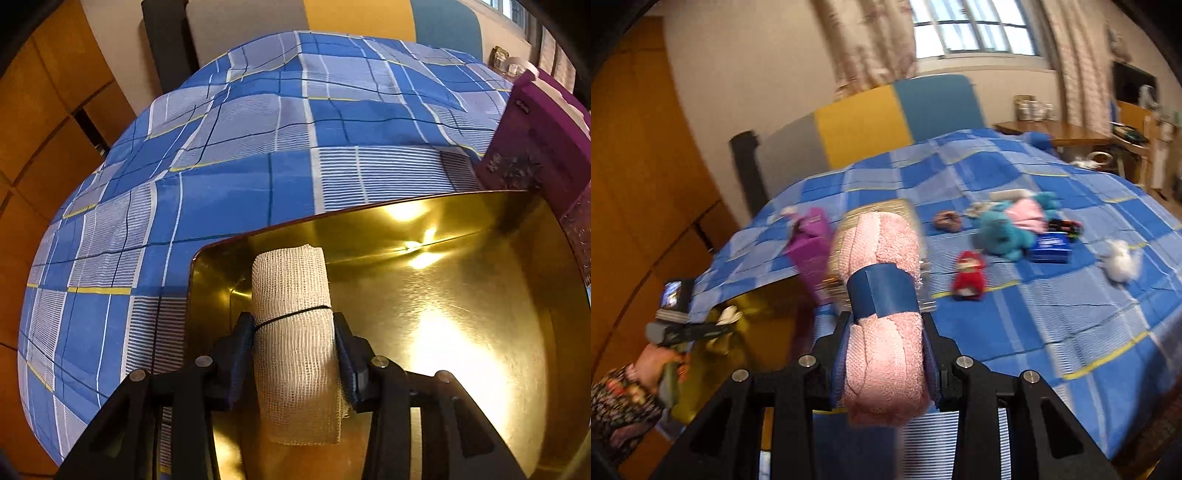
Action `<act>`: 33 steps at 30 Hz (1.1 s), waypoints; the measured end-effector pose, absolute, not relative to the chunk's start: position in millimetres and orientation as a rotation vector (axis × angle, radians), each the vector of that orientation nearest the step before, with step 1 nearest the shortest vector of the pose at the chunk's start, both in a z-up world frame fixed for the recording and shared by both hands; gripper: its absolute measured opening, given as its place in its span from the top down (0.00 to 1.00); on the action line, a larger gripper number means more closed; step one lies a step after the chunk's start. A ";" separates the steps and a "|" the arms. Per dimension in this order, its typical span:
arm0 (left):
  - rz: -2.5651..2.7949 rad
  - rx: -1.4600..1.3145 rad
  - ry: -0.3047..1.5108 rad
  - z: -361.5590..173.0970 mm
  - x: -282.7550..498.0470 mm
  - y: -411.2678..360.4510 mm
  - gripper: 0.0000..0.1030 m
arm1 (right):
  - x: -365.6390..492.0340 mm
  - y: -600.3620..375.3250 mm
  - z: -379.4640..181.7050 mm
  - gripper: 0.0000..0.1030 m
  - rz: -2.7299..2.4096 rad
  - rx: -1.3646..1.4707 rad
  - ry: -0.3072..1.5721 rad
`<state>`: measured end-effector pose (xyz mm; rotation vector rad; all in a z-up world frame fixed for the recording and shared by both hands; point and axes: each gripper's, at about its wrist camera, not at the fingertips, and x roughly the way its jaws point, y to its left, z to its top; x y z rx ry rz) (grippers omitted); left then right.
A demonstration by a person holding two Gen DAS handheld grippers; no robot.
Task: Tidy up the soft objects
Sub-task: 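Carry both rolls to the gold tray and release them inside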
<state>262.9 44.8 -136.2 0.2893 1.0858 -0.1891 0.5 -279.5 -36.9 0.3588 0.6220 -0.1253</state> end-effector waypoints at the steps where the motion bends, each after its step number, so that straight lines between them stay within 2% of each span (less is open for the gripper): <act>1: -0.184 0.286 1.094 -137.1 262.8 47.5 0.57 | 6.0 -267.5 -37.1 0.66 -0.096 0.351 0.633; 7: -0.210 0.187 1.114 -131.4 261.4 62.3 0.55 | 32.6 -226.3 -45.6 0.66 0.012 0.336 0.691; 14: -0.246 0.103 1.057 -107.4 253.6 74.9 0.55 | 57.8 -173.3 -59.0 0.66 0.145 0.304 0.770; 22: -0.186 0.004 0.935 -74.3 211.6 104.4 0.55 | 100.0 -120.4 -77.8 0.66 0.268 0.333 0.870; 33: -0.142 -0.012 0.877 -71.8 146.6 133.3 0.55 | 180.1 -70.6 -119.7 0.66 0.275 0.466 1.030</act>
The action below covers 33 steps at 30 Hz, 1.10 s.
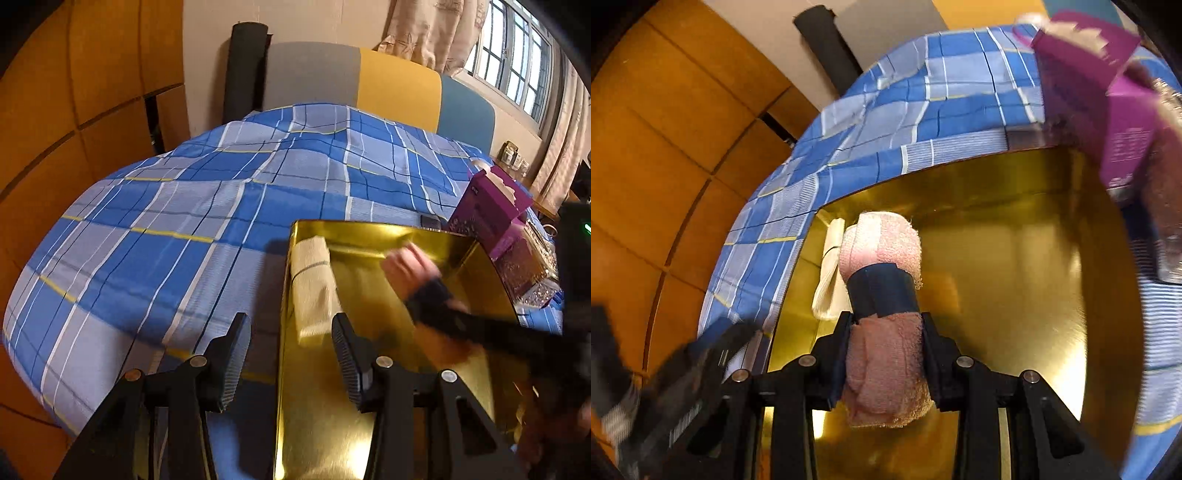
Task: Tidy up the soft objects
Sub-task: 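Carry both rolls to the gold tray and release them inside, then move both tools back toward the remaining soft items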
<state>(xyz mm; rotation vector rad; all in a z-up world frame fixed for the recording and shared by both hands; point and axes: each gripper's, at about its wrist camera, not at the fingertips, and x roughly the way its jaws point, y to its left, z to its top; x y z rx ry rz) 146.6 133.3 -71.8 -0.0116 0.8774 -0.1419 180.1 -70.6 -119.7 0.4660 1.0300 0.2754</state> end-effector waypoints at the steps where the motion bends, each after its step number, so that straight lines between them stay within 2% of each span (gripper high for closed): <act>1: -0.139 -0.024 0.880 -72.2 141.3 137.0 0.55 | 186.0 -66.7 -121.3 0.66 0.265 0.460 1.033; 5: -0.125 -0.054 0.892 -75.3 128.8 147.9 0.55 | 210.2 -52.7 -129.0 0.65 0.230 0.469 1.040; 9: -0.100 -0.084 0.912 -81.0 121.0 157.6 0.55 | 229.8 -40.4 -131.9 0.59 0.193 0.483 1.023; 11: -0.091 -0.092 0.916 -85.5 116.8 161.0 0.55 | 231.2 -39.7 -132.2 0.47 0.182 0.499 1.019; 12: -0.087 -0.091 0.922 -88.1 115.8 161.8 0.55 | 228.0 -40.3 -130.5 0.38 0.185 0.502 1.008; 13: -0.087 -0.095 0.932 -91.0 115.7 162.2 0.55 | 224.8 -40.4 -129.1 0.35 0.187 0.496 0.996; 21: -0.157 -0.191 0.943 -97.3 113.1 158.4 0.55 | 180.7 -50.3 -104.5 0.35 0.245 0.426 0.919; 33: -0.261 -0.184 0.913 -87.6 103.2 121.7 0.55 | 118.0 -74.4 -50.8 0.34 0.215 0.254 0.756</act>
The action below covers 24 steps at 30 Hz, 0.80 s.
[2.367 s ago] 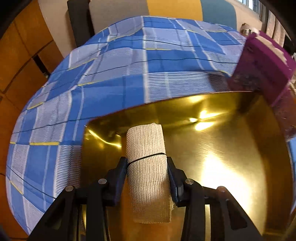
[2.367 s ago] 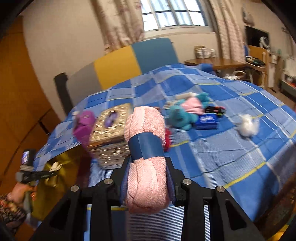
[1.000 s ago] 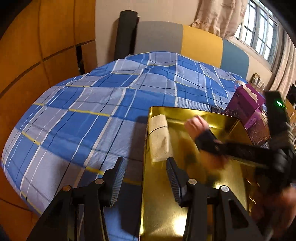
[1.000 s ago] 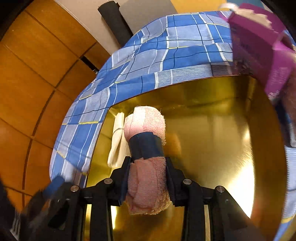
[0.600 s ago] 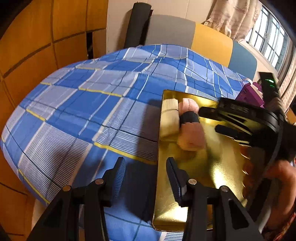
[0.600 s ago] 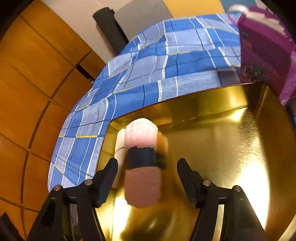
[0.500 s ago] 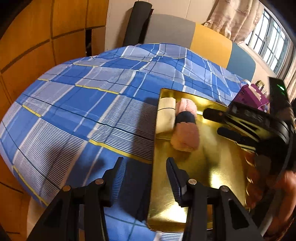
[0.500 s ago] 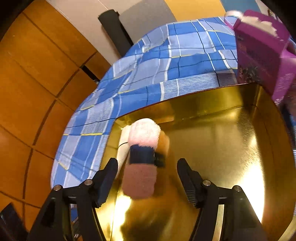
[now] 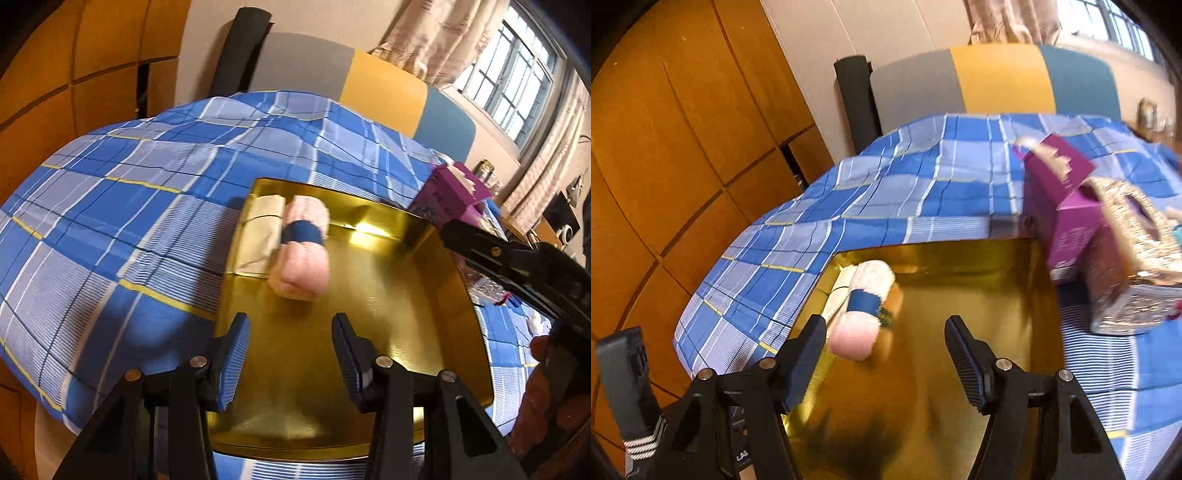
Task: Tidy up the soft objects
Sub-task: 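Move both tools back toward the remaining soft items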
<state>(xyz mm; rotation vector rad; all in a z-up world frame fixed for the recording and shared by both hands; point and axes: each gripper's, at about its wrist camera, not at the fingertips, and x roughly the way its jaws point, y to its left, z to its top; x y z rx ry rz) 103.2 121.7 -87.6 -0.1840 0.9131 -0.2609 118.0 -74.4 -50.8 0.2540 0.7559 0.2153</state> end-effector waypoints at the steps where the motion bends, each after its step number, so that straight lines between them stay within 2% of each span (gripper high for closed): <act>1: -0.275 -0.185 0.910 -86.3 101.9 117.0 0.55 | 112.7 -79.0 -47.1 0.34 0.210 0.253 0.743; 10: -0.345 -0.153 0.900 -76.5 92.6 85.2 0.55 | 79.2 -114.4 -31.5 0.34 0.140 0.240 0.679; 24: -0.470 -0.067 0.883 -54.9 78.1 22.2 0.55 | 41.5 -200.1 -36.4 0.34 -0.031 0.318 0.645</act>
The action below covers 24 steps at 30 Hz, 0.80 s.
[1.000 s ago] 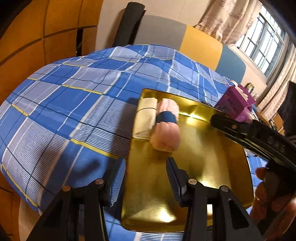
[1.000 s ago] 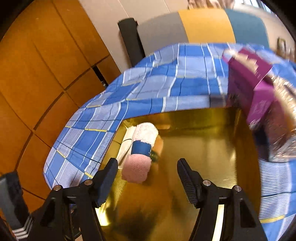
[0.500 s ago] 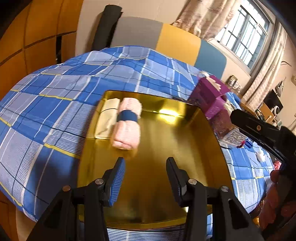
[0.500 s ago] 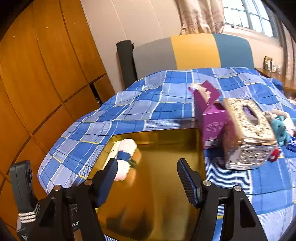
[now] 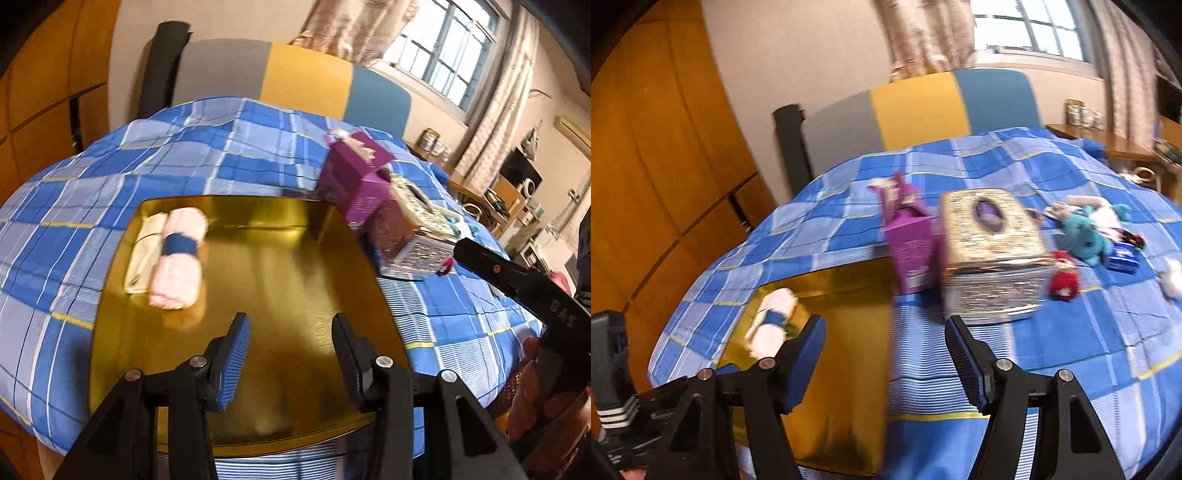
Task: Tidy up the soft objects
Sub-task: 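Move both tools back toward the remaining soft items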
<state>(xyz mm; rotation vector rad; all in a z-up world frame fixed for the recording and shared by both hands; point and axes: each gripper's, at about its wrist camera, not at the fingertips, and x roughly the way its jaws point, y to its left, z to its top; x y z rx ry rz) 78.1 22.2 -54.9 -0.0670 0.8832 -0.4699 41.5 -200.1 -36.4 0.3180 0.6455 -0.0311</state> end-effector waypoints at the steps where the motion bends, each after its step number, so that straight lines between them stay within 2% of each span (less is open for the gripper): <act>1: -0.482 -0.062 0.883 -53.4 77.3 16.1 0.55 | 38.2 -207.9 -37.5 0.34 -0.049 0.322 0.641; 14: -0.642 0.049 0.888 -40.0 55.9 -75.4 0.55 | 8.3 -361.0 -94.9 0.34 -0.380 0.394 0.720; 24: -0.700 0.132 0.878 -38.5 44.0 -133.3 0.55 | 15.8 -534.3 -108.6 0.31 -0.783 0.449 0.709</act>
